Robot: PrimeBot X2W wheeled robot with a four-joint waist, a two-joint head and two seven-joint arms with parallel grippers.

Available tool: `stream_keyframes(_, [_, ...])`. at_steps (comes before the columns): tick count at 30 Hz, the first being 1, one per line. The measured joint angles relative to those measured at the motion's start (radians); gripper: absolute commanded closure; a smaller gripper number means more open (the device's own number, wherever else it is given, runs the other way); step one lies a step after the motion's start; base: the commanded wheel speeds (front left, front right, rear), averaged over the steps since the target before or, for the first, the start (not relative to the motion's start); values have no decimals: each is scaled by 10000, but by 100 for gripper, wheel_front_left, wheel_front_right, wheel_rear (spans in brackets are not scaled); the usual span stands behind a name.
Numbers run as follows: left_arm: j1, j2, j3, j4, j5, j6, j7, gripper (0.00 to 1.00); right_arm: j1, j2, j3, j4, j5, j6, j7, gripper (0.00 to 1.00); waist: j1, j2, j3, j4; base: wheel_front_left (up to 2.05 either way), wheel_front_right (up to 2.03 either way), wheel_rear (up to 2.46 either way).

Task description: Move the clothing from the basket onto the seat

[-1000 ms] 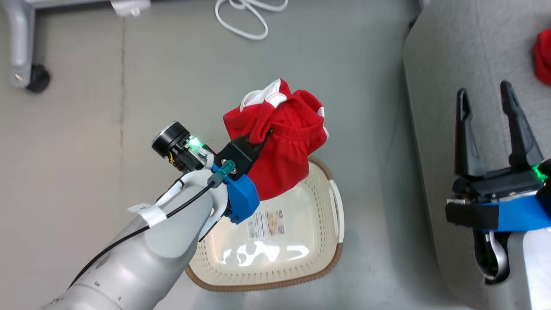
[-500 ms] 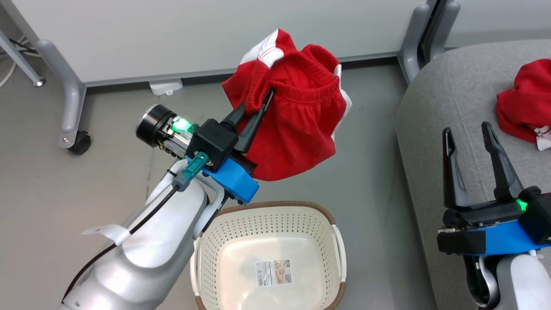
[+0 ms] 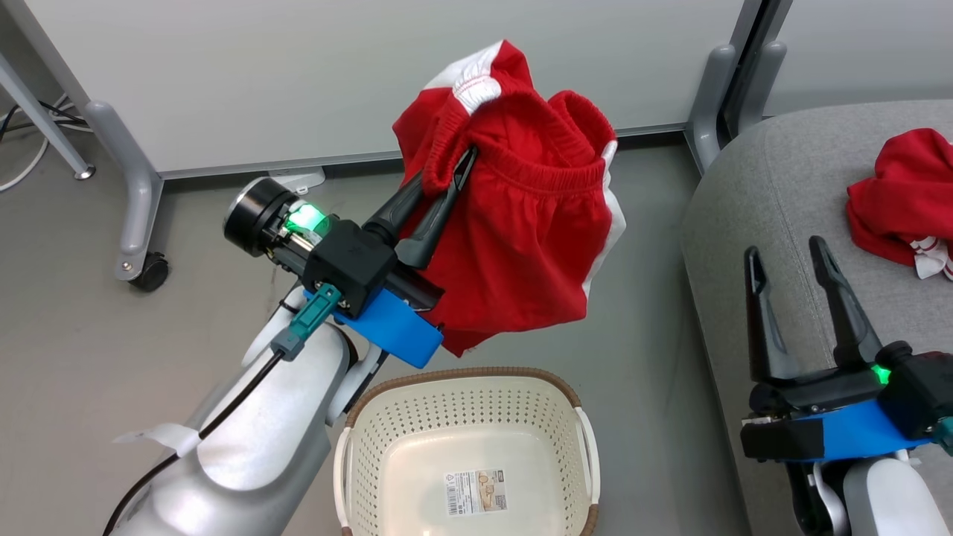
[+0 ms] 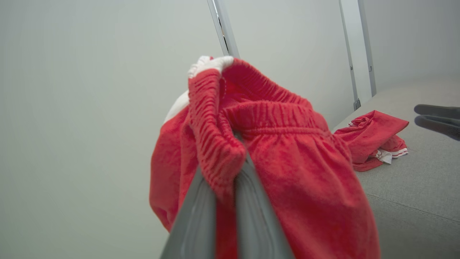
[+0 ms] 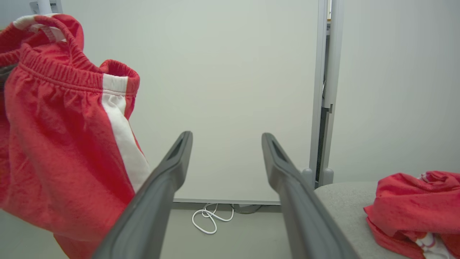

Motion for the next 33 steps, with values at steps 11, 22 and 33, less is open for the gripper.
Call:
stream_keyframes(11, [239,-82,69,8,245,-203,-2,100,-145,-1135,1561,13,247,2,2,0,1,0,-64,8,0,0,0])
stream_keyframes(22, [238,-355,-138,-56,454,-337,0,100,-1682,-2907,4113,606,819,2,0,0,2,0,-37,282,0,0,0])
stream_keyframes(33, [169,-777,-646,-190,637,-382,0,100,-3482,-3630,6184,2038,1653,2,2,0,2,0,63,822,0,0,0])
